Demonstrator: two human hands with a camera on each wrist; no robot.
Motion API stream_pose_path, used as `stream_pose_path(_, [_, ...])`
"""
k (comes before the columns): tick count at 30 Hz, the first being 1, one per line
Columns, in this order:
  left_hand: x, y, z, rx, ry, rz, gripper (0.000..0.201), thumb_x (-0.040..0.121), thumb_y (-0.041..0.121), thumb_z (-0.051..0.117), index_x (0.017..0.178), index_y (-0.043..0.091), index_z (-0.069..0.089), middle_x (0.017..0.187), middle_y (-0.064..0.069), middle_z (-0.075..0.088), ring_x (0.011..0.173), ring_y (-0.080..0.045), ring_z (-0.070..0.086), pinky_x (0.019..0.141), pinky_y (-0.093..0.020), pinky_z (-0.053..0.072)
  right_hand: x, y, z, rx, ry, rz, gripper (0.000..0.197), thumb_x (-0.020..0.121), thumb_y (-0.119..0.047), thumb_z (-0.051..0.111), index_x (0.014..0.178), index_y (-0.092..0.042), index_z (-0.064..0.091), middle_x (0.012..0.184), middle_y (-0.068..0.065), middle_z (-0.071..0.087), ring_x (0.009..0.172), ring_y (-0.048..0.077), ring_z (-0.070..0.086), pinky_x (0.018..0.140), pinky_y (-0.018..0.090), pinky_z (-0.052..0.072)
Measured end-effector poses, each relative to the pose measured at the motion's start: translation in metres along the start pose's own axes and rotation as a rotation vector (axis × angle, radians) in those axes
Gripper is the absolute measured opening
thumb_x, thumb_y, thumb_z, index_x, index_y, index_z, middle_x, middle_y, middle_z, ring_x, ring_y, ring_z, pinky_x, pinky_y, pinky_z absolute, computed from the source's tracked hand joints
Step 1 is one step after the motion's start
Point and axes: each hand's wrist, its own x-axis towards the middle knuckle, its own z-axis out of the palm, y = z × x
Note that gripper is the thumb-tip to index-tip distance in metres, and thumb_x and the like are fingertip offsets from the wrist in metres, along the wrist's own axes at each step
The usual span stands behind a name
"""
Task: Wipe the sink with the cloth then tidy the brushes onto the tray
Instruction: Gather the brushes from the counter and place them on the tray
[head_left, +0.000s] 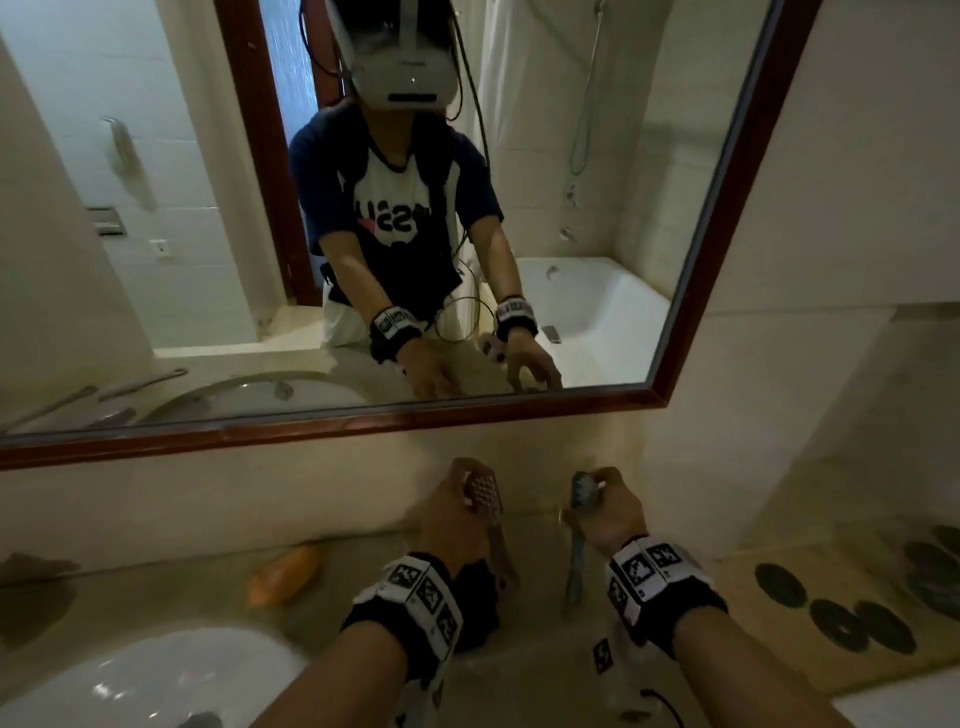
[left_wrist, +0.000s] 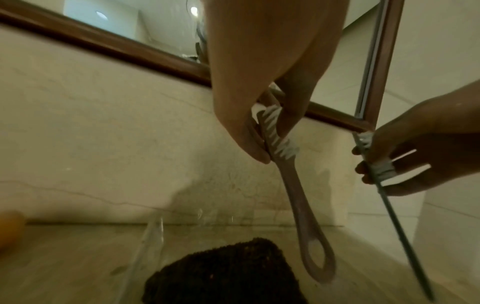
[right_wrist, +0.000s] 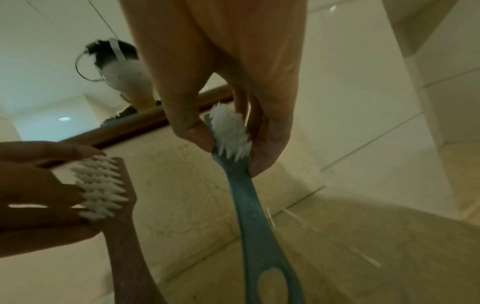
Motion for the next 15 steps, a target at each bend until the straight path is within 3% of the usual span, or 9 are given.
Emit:
stream_pose_path(2, [0.011,-0.011,0.012,0.070,-0.082,-0.046,0.034,0.088,-0.002,0.054,0.116,0.016,0.050,0.097,-0.004,0.059,0.083,-0.016,0.057,0.054,-0.010,0.048,0.016,0.002,0.017,-0.047,-0.040,0.003,0.059,0.081,-0.012,0.067,0.131,-0.003,0.038,0.117,0.018,0.061,0.102,0.031,0.061,0.080,0.033,0.050])
stream_pose_path(5, [0.024,-0.026,0.030,0.020,-0.144,-0.163,0.035,0.087,-0.009,0.045,0.113,0.015,0.050,0.111,-0.019,0.062,0.089,-0.021,0.058,0.076,-0.033,0.056,0.036,0.010,0.045,-0.068,-0.083,-0.030,0.053,0.080,-0.011,0.065,0.126,0.000,0.041,0.086,0.004,0.060,0.071,0.016,0.053,0.063,0.023,0.044])
stream_pose_path(7, [0.033,-0.034,0.037,0.039,-0.129,-0.247,0.041,0.088,-0.007,0.042,0.124,0.011,0.050,0.122,-0.018,0.060,0.096,-0.024,0.059,0.079,-0.033,0.054,0.048,0.016,0.058,-0.051,-0.131,-0.021,0.048,0.080,-0.007,0.064,0.122,0.002,0.042,0.072,-0.003,0.048,0.057,0.008,0.043,0.054,0.018,0.039])
stream_pose_path(8, [0.037,-0.039,0.041,0.061,-0.116,-0.270,0.043,0.089,-0.007,0.041,0.127,0.011,0.049,0.124,-0.016,0.060,0.100,-0.025,0.060,0.080,-0.032,0.054,0.051,0.017,0.062,-0.059,-0.159,-0.025,0.049,0.081,-0.008,0.065,0.123,0.002,0.042,0.075,-0.001,0.050,0.057,0.009,0.043,0.053,0.016,0.038])
stream_pose_path(10, [0.041,-0.045,0.044,0.076,-0.107,-0.290,0.046,0.089,-0.007,0.040,0.130,0.011,0.049,0.126,-0.016,0.059,0.109,-0.029,0.060,0.090,-0.037,0.055,0.056,0.017,0.067,-0.101,-0.197,-0.038,0.052,0.082,-0.014,0.066,0.126,-0.002,0.041,0.095,0.007,0.059,0.067,0.012,0.051,0.052,0.012,0.037])
stream_pose_path(12, [0.041,-0.048,0.045,0.100,-0.116,-0.286,0.044,0.091,-0.003,0.041,0.132,0.010,0.048,0.129,-0.016,0.058,0.117,-0.029,0.057,0.099,-0.040,0.050,0.059,0.014,0.069,-0.117,-0.214,-0.039,0.050,0.084,-0.014,0.065,0.127,-0.003,0.042,0.116,0.012,0.060,0.093,0.021,0.060,0.059,0.017,0.040])
stream_pose_path(15, [0.037,-0.051,0.045,0.193,-0.107,-0.249,0.041,0.091,0.008,0.049,0.131,0.014,0.048,0.126,-0.010,0.062,0.115,-0.026,0.059,0.101,-0.036,0.048,0.056,0.011,0.076,-0.095,-0.187,-0.042,0.044,0.089,-0.019,0.061,0.126,-0.003,0.045,0.115,0.011,0.060,0.109,0.028,0.060,0.080,0.027,0.046])
